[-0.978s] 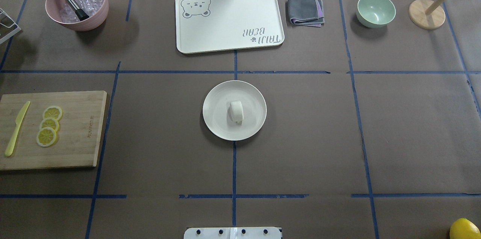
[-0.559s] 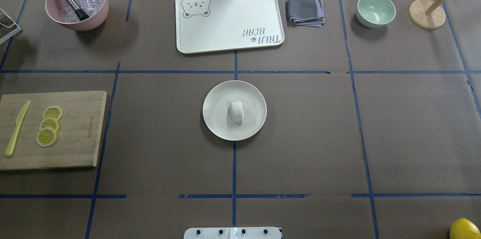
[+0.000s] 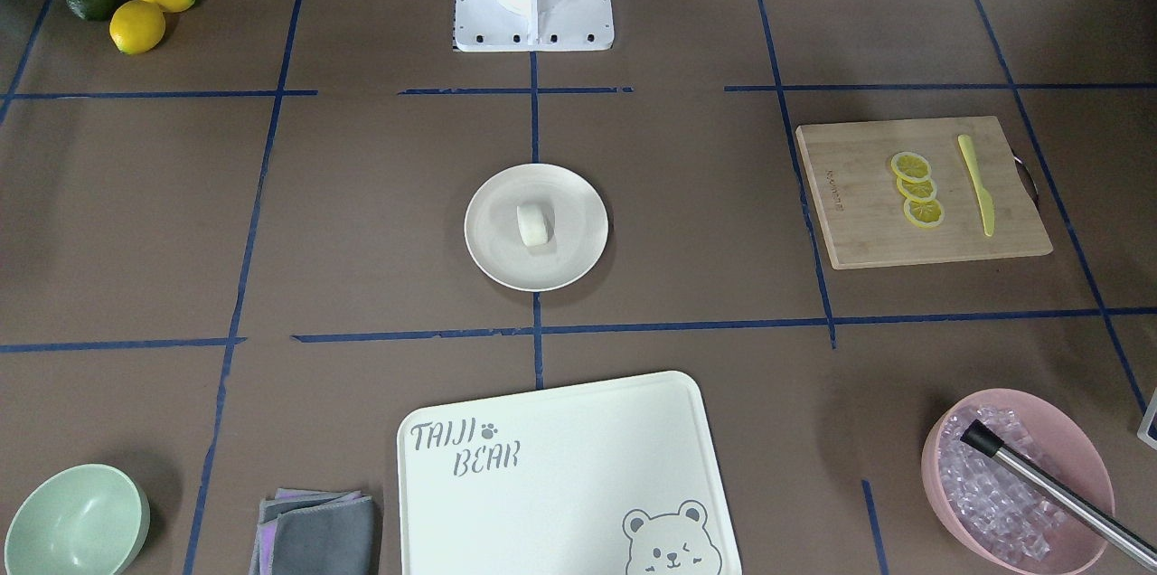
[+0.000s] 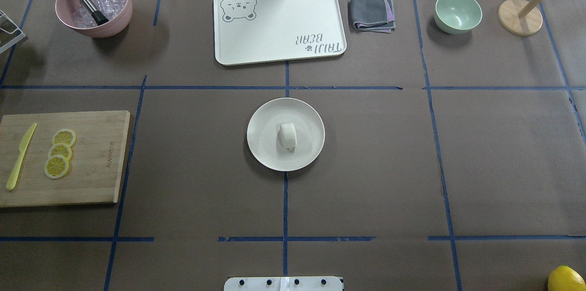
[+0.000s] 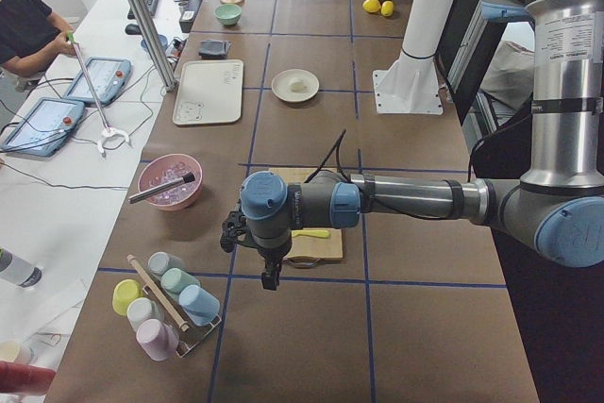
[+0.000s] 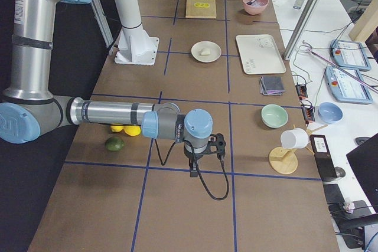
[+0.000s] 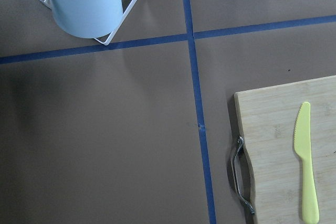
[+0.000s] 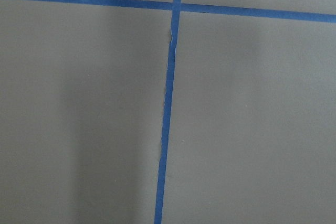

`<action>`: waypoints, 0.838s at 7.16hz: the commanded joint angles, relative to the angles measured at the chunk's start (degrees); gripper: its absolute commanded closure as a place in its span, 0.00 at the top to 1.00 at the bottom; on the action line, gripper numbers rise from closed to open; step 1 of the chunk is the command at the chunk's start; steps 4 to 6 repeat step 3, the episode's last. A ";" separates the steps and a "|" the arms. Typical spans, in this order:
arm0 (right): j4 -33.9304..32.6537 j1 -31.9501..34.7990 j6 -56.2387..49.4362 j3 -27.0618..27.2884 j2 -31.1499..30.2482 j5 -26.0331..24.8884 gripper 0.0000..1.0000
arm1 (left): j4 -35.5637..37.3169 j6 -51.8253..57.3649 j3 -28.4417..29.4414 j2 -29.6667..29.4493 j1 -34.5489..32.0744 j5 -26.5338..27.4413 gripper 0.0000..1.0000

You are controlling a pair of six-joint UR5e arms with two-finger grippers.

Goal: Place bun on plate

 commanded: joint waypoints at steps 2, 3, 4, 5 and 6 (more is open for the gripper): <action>0.00 0.00 0.00 -0.09 0.00 0.00 1.00 | -0.06 0.01 -0.21 0.00 0.02 0.00 1.00; 0.00 0.00 0.00 -0.09 0.00 0.00 1.00 | -0.06 0.01 -0.22 -0.08 0.02 0.00 1.00; 0.00 0.00 0.00 -0.09 0.00 0.00 1.00 | -0.06 0.01 -0.22 -0.08 0.02 0.00 1.00; 0.00 0.00 0.00 -0.09 0.00 0.00 1.00 | -0.06 0.01 -0.22 -0.08 0.02 0.00 1.00; 0.00 0.00 0.00 -0.09 0.00 0.00 1.00 | -0.06 0.01 -0.22 -0.08 0.02 0.00 1.00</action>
